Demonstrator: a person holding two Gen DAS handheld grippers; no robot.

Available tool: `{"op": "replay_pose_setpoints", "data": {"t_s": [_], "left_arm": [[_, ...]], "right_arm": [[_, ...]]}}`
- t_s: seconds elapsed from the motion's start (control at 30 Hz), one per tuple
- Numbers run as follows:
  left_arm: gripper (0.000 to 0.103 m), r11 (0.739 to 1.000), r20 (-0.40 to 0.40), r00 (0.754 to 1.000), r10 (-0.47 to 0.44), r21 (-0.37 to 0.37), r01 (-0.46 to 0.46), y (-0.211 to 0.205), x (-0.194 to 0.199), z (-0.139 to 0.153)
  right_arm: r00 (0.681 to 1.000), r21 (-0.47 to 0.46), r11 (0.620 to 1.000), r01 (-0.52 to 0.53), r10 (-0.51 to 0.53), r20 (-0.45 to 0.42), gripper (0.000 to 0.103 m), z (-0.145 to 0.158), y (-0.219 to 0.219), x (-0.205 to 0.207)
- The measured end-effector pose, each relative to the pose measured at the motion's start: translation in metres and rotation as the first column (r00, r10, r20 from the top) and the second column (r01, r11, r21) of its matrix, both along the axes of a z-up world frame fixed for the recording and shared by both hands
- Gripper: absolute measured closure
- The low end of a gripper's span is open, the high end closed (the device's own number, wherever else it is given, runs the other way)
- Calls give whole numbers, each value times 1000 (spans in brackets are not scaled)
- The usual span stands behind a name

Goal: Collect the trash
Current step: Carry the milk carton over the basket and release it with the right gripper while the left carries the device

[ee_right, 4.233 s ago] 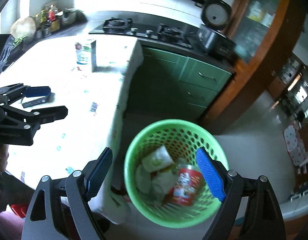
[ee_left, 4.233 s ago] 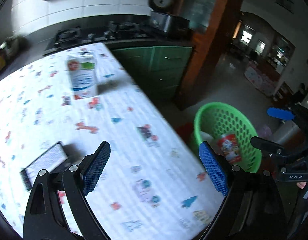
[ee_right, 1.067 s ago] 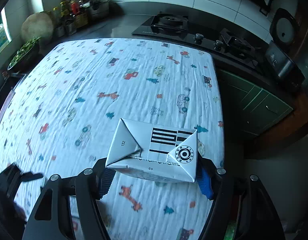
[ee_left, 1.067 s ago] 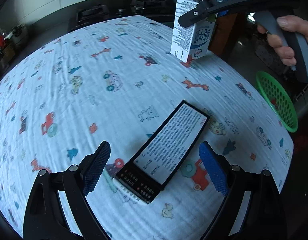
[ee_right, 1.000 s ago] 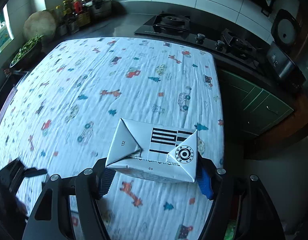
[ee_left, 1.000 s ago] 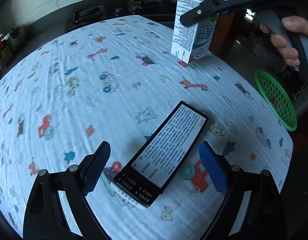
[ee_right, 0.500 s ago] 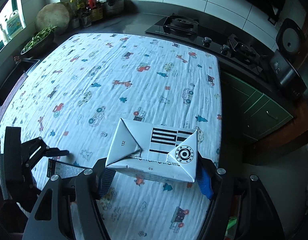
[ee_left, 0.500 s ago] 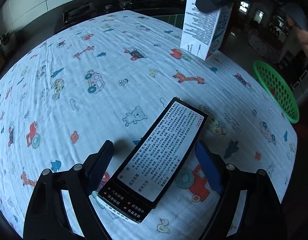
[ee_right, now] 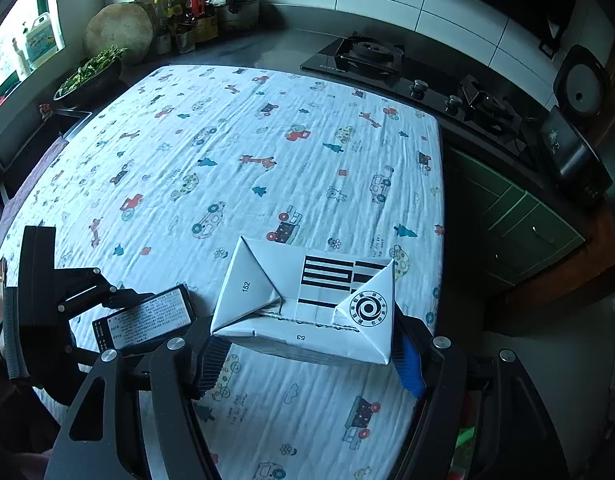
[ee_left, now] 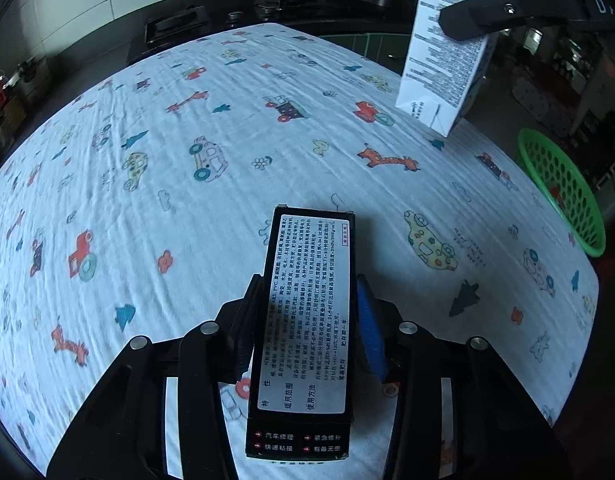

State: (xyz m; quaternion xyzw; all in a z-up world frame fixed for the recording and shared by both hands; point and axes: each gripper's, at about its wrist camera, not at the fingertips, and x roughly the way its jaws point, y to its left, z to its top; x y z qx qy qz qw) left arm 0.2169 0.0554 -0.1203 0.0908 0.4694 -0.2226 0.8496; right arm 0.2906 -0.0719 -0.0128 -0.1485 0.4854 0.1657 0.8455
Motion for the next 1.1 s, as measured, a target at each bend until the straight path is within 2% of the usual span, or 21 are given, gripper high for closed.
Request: {"op": "replay_pose_setpoints", "data": {"t_s": [0.13, 0.43, 1.1], "left_arm": [[59, 1000, 11, 1000, 24, 3, -24, 0, -8, 3], [59, 997, 36, 997, 63, -47, -61, -3, -28, 25], [59, 997, 96, 995, 18, -80, -11, -57, -66, 55]], "right_arm": [[1000, -10, 1000, -6, 6, 5, 36, 0, 0, -8], [1000, -16, 1000, -12, 12, 22, 36, 4, -9, -32], [998, -79, 995, 55, -51, 45, 36, 3, -77, -103]]}}
